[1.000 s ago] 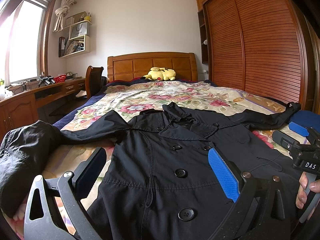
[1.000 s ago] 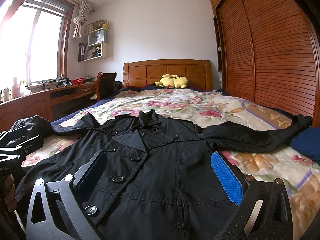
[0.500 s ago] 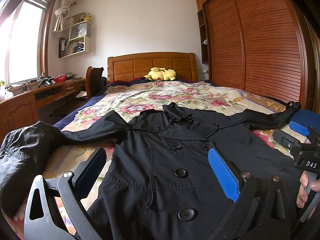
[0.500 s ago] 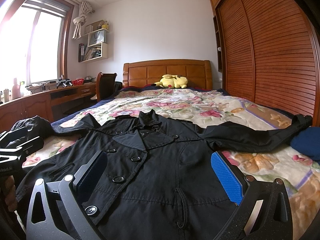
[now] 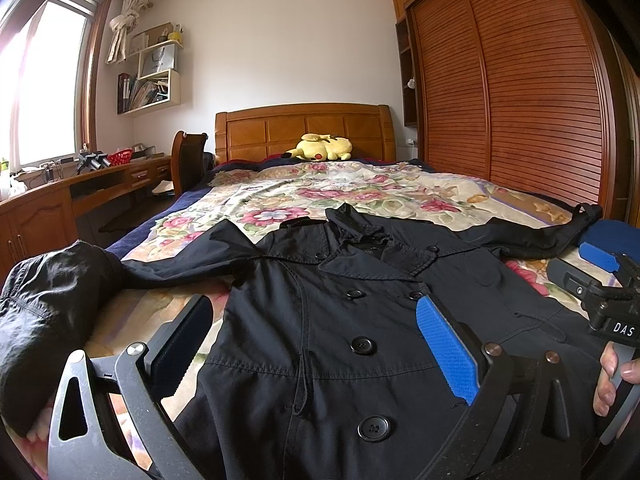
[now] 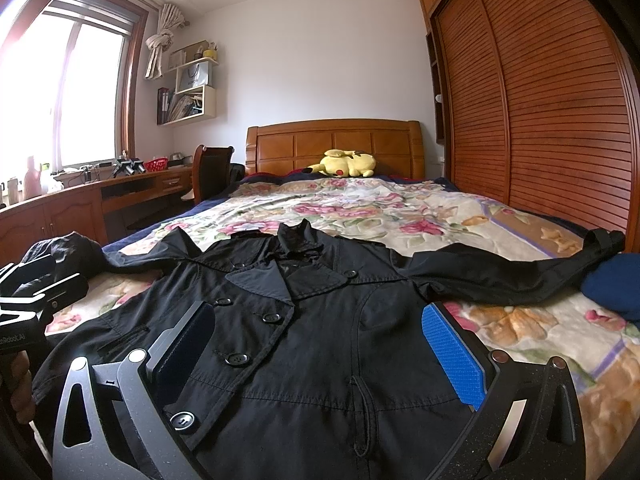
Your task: Fold large clothes
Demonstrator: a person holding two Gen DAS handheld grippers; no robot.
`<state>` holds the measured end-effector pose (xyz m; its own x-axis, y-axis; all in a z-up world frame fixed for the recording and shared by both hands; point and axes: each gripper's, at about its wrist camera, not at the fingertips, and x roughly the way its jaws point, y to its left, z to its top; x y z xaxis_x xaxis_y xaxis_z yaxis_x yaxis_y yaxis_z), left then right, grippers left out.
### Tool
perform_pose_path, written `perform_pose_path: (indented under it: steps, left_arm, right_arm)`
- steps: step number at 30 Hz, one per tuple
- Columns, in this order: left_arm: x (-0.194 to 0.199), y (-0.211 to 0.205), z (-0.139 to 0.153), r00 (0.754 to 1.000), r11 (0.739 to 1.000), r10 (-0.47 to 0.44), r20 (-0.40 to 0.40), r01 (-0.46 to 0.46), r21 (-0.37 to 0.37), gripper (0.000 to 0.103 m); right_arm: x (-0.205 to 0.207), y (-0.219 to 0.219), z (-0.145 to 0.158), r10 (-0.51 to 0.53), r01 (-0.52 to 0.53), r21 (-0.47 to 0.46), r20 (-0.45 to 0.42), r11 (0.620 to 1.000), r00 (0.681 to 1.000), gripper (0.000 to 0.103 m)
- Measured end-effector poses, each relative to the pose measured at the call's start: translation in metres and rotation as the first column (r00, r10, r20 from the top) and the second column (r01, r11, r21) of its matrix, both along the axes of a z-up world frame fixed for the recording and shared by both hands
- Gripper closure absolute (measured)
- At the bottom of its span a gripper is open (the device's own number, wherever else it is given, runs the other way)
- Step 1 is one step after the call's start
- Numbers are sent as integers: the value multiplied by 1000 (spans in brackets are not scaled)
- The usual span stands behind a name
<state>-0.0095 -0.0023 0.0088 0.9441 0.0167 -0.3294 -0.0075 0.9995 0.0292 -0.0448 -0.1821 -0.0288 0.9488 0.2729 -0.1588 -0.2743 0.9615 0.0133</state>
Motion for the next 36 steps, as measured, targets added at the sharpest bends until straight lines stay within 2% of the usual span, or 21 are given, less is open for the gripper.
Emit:
perform_pose_path:
  steps: [7, 15, 23, 32, 36]
  left_arm:
    - [3, 7, 2, 1000, 1000, 5, -20, -5, 0, 1]
    - [21, 47, 7, 995, 998, 38, -92, -42, -39, 1]
    - [36, 91, 13, 988, 996, 86, -130, -89, -14, 1]
    - [58, 126, 16, 974, 997, 72, -213, -77, -14, 1]
    - [74, 136, 8, 966, 997, 78, -247, -81, -5, 1]
  right_arm:
    - [-1, 6, 4, 25, -25, 1, -6, 1000, 1000, 0]
    - [4, 22, 13, 75, -74, 2, -14, 997, 997, 0]
    - [14, 30, 20, 116, -116, -2, -11, 993, 993, 0]
    - [37, 48, 22, 175, -176, -20, -56, 984, 983, 0]
    - [47, 56, 31, 188, -190, -49, -58, 980, 981, 0]
